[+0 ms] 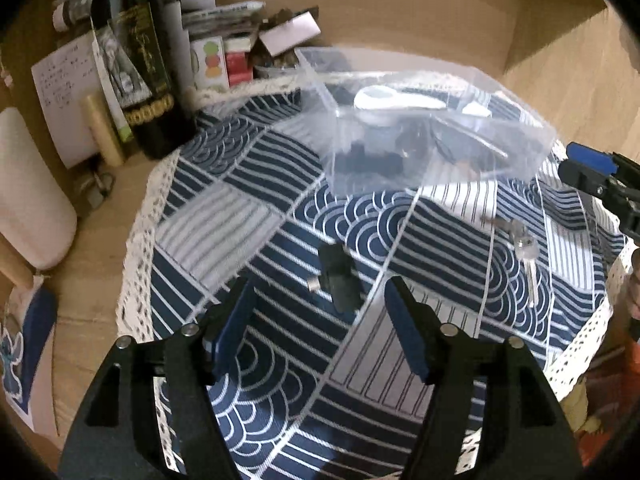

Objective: Organize rigid objects
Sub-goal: 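Grasp the small black object with left tool while right tool grasps the keys, then drop the black object into the box with left tool while right tool drops the keys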

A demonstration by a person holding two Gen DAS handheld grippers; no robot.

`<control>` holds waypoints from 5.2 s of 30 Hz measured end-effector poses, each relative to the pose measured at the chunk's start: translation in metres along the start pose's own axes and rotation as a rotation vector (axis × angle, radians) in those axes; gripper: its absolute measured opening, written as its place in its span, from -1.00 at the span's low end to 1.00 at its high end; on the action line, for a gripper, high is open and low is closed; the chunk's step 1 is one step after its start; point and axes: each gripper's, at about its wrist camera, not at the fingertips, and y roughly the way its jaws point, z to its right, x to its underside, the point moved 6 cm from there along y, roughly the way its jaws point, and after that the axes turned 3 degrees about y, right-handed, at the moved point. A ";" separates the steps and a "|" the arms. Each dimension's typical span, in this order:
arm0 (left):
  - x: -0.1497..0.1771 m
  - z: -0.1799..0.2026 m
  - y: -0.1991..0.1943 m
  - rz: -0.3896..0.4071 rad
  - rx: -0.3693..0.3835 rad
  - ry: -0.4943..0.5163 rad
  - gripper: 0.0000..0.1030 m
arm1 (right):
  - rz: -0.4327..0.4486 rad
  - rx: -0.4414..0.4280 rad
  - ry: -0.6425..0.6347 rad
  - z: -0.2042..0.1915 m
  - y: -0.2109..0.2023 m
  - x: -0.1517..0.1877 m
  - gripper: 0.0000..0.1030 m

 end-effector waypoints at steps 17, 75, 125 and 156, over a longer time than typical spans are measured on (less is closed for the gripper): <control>-0.005 0.013 0.012 0.027 0.007 0.051 -0.51 | -0.169 -0.074 0.041 -0.035 0.037 0.050 0.14; -0.062 0.041 -0.049 0.249 0.080 0.017 -0.51 | -0.099 0.001 0.020 0.003 0.012 0.061 -0.53; -0.135 0.033 0.043 0.143 0.093 -0.014 -0.51 | -0.012 -0.055 0.012 -0.001 0.088 -0.071 -0.53; -0.118 0.058 -0.105 0.455 0.045 -0.007 0.50 | 0.358 -0.010 0.033 -0.015 -0.079 -0.074 0.32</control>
